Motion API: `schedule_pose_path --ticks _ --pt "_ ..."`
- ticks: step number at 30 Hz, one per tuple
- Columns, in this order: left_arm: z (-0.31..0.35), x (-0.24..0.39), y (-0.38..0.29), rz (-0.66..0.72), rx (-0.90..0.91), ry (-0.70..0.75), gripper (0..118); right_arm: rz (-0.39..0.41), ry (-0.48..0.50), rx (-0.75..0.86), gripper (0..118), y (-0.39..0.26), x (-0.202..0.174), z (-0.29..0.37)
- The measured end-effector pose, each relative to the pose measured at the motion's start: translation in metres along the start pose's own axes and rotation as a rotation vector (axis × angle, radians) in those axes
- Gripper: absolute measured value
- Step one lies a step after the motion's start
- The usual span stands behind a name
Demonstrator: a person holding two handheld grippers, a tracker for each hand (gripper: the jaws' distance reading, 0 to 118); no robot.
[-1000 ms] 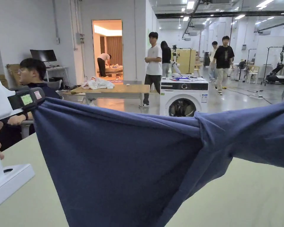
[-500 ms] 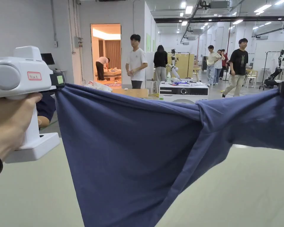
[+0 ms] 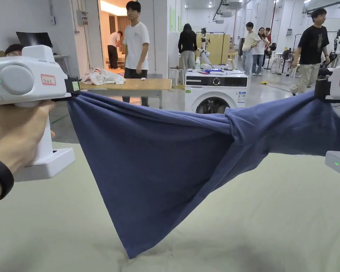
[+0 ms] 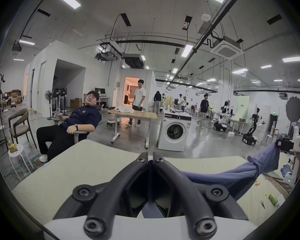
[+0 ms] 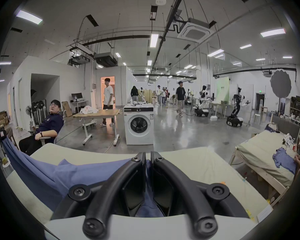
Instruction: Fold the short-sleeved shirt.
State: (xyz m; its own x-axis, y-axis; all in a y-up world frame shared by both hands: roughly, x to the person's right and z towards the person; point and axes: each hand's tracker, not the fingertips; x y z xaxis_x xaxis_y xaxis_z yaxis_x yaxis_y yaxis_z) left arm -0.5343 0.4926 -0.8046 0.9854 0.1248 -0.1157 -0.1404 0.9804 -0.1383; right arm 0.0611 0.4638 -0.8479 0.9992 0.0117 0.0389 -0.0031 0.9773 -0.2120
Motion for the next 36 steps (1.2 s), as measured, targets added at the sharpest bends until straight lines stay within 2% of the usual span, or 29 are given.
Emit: schedule_pose_path --ticks 4,5,9,11,14,16,18,19,21,22,23,25,28,32,33,36 --pt "-0.011 -0.004 -0.069 0.009 -0.123 -0.025 0 0.044 0.008 -0.065 4 -0.065 -0.005 -0.010" --pt "-0.012 -0.011 -0.096 0.059 -0.154 -0.042 0 0.045 0.003 -0.077 4 -0.088 -0.006 -0.011" --pt "0.008 -0.038 -0.217 0.295 -0.314 -0.074 0 -0.028 0.052 -0.228 4 -0.192 0.002 -0.004" --pt "0.037 -0.046 -0.268 0.352 -0.353 -0.090 0 -0.069 0.065 -0.278 3 -0.241 0.011 0.013" --pt "0.073 -0.064 -0.324 0.405 -0.354 -0.176 0 -0.081 0.067 -0.324 3 -0.299 0.025 0.054" --pt "0.110 -0.068 -0.343 0.387 -0.348 -0.172 0 -0.087 0.045 -0.332 3 -0.330 0.042 0.085" --pt "0.144 -0.074 -0.359 0.408 -0.350 -0.195 0 -0.203 0.074 -0.339 3 -0.350 0.060 0.120" --pt "0.166 -0.076 -0.365 0.417 -0.339 -0.183 0 -0.236 0.068 -0.324 3 -0.359 0.067 0.140" --pt "0.201 -0.082 -0.375 0.424 -0.333 -0.184 0 -0.229 0.045 -0.311 3 -0.369 0.077 0.177" --pt "0.224 -0.082 -0.374 0.362 -0.308 -0.128 0 -0.230 0.048 -0.308 3 -0.374 0.083 0.194" --pt "0.243 -0.087 -0.372 0.306 -0.279 -0.081 0 -0.246 0.052 -0.311 3 -0.380 0.091 0.211" --pt "0.267 -0.093 -0.379 0.323 -0.333 -0.092 0 -0.286 0.072 -0.336 2 -0.392 0.098 0.244" --pt "0.304 -0.098 -0.392 0.351 -0.365 -0.076 0 -0.279 0.082 -0.356 2 -0.410 0.101 0.292" --pt "0.337 -0.097 -0.412 0.340 -0.374 -0.076 0 -0.194 0.103 -0.411 2 -0.428 0.093 0.332" --pt "0.335 -0.102 -0.419 0.384 -0.418 -0.097 0 -0.184 0.094 -0.410 2 -0.432 0.090 0.340" --pt "0.342 -0.104 -0.427 0.389 -0.415 -0.059 0 -0.192 0.113 -0.420 3 -0.440 0.092 0.343"
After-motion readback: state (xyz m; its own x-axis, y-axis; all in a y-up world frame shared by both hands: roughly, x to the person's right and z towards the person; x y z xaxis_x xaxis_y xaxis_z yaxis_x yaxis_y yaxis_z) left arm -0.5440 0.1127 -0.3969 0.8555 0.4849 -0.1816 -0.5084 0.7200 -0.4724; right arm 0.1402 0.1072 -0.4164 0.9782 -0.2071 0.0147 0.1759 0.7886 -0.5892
